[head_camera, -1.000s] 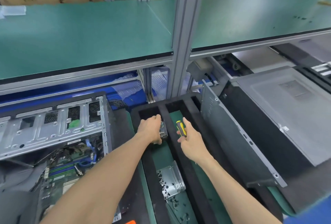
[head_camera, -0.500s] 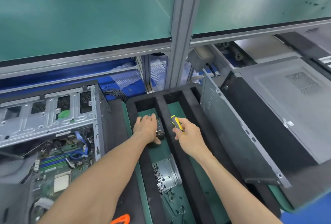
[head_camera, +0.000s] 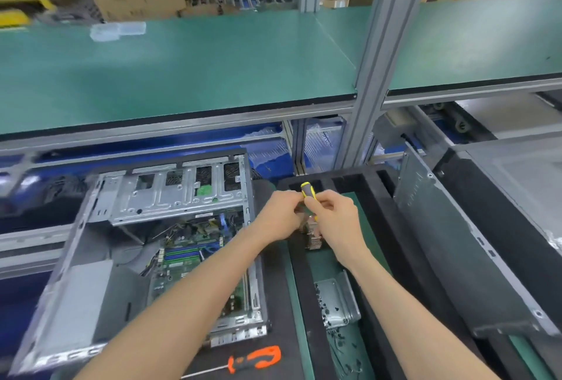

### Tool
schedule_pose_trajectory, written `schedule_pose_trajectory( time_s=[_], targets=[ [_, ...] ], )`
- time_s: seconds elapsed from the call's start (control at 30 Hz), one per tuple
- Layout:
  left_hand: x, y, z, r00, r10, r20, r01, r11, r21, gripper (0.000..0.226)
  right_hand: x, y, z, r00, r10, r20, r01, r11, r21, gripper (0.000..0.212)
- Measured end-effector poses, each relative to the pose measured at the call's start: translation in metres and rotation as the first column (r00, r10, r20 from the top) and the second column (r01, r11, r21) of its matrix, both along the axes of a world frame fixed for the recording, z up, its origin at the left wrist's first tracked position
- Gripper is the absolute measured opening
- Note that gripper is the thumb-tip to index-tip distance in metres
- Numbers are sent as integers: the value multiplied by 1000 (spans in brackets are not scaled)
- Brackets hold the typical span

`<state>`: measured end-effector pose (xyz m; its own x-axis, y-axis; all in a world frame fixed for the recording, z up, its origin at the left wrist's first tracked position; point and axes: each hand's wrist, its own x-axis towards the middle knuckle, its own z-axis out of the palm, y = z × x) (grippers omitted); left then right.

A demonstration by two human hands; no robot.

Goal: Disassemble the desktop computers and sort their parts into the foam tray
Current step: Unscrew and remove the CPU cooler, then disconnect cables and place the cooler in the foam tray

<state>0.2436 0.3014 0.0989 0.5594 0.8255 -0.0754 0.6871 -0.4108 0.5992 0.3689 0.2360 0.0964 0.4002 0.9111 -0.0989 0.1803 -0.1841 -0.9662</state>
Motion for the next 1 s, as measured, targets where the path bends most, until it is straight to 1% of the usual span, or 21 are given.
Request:
schedule_pose_trajectory(
  time_s=[0.07,0.1,0.17,0.23,0.3,0.4,0.47,0.53,0.57,0.6,0.63,0.73,0.8,0.83,0.87,0.9,0.93,0.97,1.0],
  targets=[
    [-27,-4,12,993,60,105,-61,998,8,11,-16,1,9,997,32,-73,-31,999,22,14],
    [-41,-7,16,982,111,155,-109,994,-19,15,-25,1,12,992,50,-118,-47,999,28,12],
    [-70,-13,19,929,246,276,-222,968,-115,16,-43,2,17,979,63,-193,-61,998,18,13],
    [-100,-20,14,862,370,345,-322,927,-191,12,-59,3,20,973,59,-224,-65,998,-19,18],
    [-127,-27,6,812,474,341,-407,878,-253,11,-74,3,21,967,75,-244,-90,995,-48,24],
    [-156,-33,-8,738,610,289,-518,787,-335,13,-99,1,20,954,92,-285,-125,987,-99,26],
    [-164,-34,-17,701,662,266,-553,739,-385,14,-114,-1,19,961,93,-259,-130,983,-130,27],
    [-166,-33,-23,672,693,259,-556,704,-442,15,-125,-2,17,967,95,-237,-130,983,-133,22],
    [-167,-32,-26,674,695,249,-556,699,-449,15,-130,-2,17,968,94,-234,-127,983,-129,16],
    [-167,-31,-27,694,682,233,-551,710,-438,16,-133,-3,15,969,89,-232,-121,985,-126,9],
    [-167,-30,-29,731,649,210,-535,737,-412,18,-135,-3,15,970,82,-228,-113,986,-126,5],
    [-167,-28,-30,886,455,84,-407,852,-329,30,-137,-7,11,979,90,-185,-113,987,-117,19],
    [-169,-29,-31,961,265,-77,-276,914,-297,38,-137,-10,8,981,106,-162,-123,988,-95,28],
    [-171,-30,-32,969,173,-175,-217,936,-278,39,-136,-12,7,982,106,-159,-120,989,-86,29],
    [-173,-30,-32,962,103,-253,-169,952,-256,35,-136,-12,6,983,101,-155,-115,990,-78,28],
    [-176,-31,-32,954,64,-293,-137,962,-235,27,-135,-13,4,984,98,-149,-110,991,-74,26],
    [-179,-31,-32,952,49,-301,-118,969,-218,21,-135,-13,3,985,97,-140,-108,991,-73,24],
    [-183,-32,-32,956,44,-290,-108,972,-210,21,-136,-12,3,986,100,-132,-110,991,-74,23],
    [-186,-33,-32,961,44,-274,-105,972,-210,27,-136,-12,3,987,103,-126,-113,991,-78,24]
  ],
)
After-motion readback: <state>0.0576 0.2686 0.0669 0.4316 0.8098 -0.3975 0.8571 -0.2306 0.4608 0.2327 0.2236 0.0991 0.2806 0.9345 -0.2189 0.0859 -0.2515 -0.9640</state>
